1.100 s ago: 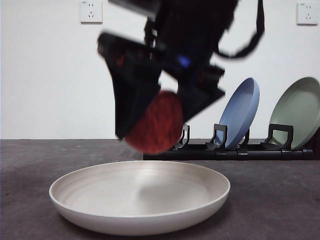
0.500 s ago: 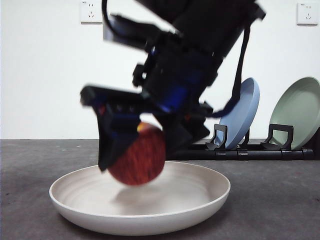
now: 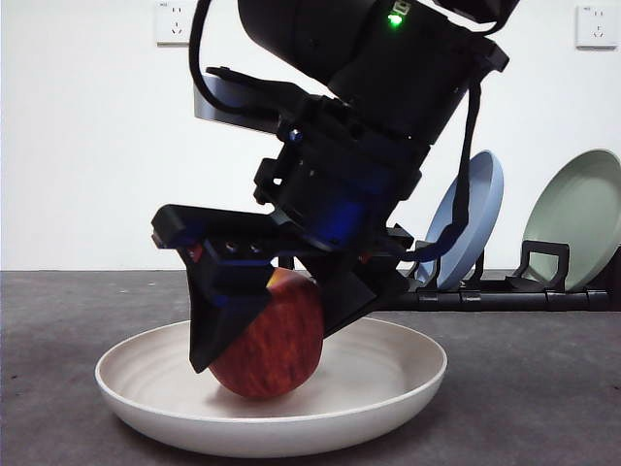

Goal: Take the yellow plate from the plate rack,put the plate on the table,take the apple from the table,put the apple in the plate

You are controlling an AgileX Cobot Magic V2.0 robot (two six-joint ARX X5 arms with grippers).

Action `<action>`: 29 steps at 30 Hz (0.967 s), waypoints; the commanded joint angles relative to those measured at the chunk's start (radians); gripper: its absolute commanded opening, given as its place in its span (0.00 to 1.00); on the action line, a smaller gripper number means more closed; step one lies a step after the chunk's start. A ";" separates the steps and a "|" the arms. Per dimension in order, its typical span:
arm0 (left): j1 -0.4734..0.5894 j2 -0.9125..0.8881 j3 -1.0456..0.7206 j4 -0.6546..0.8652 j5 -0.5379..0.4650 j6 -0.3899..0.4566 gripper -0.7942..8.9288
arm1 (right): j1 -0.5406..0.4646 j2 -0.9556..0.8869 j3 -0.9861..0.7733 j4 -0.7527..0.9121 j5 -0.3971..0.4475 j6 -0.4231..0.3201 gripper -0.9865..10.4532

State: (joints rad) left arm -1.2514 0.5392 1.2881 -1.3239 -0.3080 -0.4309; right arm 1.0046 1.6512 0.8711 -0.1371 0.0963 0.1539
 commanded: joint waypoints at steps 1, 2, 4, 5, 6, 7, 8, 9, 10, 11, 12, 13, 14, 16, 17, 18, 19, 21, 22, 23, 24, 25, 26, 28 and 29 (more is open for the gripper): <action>-0.002 0.000 -0.006 0.004 0.000 -0.007 0.08 | -0.004 0.009 -0.006 0.010 0.000 0.011 0.49; -0.002 0.000 -0.006 0.004 0.000 -0.007 0.08 | -0.004 0.009 -0.006 0.010 0.002 0.011 0.55; -0.002 0.000 -0.006 0.004 0.000 -0.007 0.08 | -0.005 0.009 -0.006 0.011 0.002 0.011 0.59; -0.002 0.000 -0.006 0.004 0.000 -0.007 0.08 | -0.005 0.009 -0.006 0.013 0.002 0.011 0.59; -0.002 0.000 -0.006 0.004 0.000 -0.007 0.08 | -0.005 0.009 -0.006 0.014 0.003 0.011 0.59; -0.002 0.000 -0.006 0.004 0.000 -0.007 0.08 | -0.005 0.009 -0.006 0.016 0.010 0.011 0.59; -0.002 0.000 -0.006 0.004 0.000 -0.007 0.08 | -0.005 0.009 -0.006 0.017 0.017 0.011 0.59; -0.002 0.000 -0.006 0.004 0.000 -0.007 0.08 | -0.005 0.009 -0.006 0.018 0.016 0.011 0.59; -0.002 0.000 -0.006 0.004 0.000 -0.006 0.08 | -0.005 0.009 -0.006 0.018 0.017 0.011 0.59; -0.002 0.000 -0.006 0.004 0.000 -0.006 0.08 | -0.005 0.008 -0.005 0.017 0.016 0.012 0.59; -0.002 0.000 -0.006 0.004 0.000 -0.006 0.08 | -0.005 0.008 -0.005 0.016 0.016 0.012 0.59; -0.002 0.000 -0.006 0.004 0.000 -0.006 0.08 | -0.005 0.006 -0.003 0.016 0.016 0.014 0.59; -0.002 0.000 -0.006 0.004 0.000 -0.006 0.08 | -0.005 0.004 0.002 0.008 0.016 0.021 0.59; -0.002 0.000 -0.006 0.004 0.000 -0.006 0.08 | -0.004 -0.011 0.018 -0.020 0.016 0.030 0.59; -0.002 0.000 -0.006 0.004 0.000 -0.006 0.08 | -0.004 -0.022 0.024 -0.030 0.016 0.030 0.59; -0.002 0.000 -0.006 0.004 0.000 -0.006 0.08 | -0.004 -0.039 0.031 -0.046 0.016 0.030 0.59; -0.002 0.000 -0.006 0.004 0.000 -0.006 0.08 | -0.004 -0.056 0.038 -0.064 0.016 0.031 0.59; -0.002 0.000 -0.006 0.004 0.000 -0.006 0.08 | -0.003 -0.100 0.055 -0.117 0.016 0.031 0.59; -0.002 0.000 -0.006 0.004 0.000 -0.006 0.08 | -0.003 -0.128 0.064 -0.151 0.016 0.031 0.59; -0.002 0.000 -0.006 0.004 -0.001 -0.006 0.08 | -0.003 -0.154 0.075 -0.187 0.017 0.031 0.59; -0.002 0.000 -0.006 0.004 -0.004 -0.006 0.08 | -0.003 -0.188 0.090 -0.237 0.024 0.039 0.59; -0.002 0.000 -0.006 0.004 -0.007 -0.007 0.08 | -0.003 -0.222 0.107 -0.289 0.038 0.047 0.59; -0.002 0.000 -0.006 0.005 -0.007 -0.008 0.08 | -0.003 -0.256 0.122 -0.335 0.048 0.051 0.58; -0.002 0.001 -0.006 0.005 -0.007 -0.015 0.08 | -0.003 -0.328 0.158 -0.431 0.062 0.056 0.58; -0.002 0.004 -0.006 0.005 -0.007 -0.023 0.08 | -0.003 -0.363 0.174 -0.473 0.069 0.056 0.58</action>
State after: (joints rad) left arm -1.2514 0.5404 1.2881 -1.3239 -0.3111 -0.4374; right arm 1.0000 1.3094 1.0363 -0.5888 0.1600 0.1944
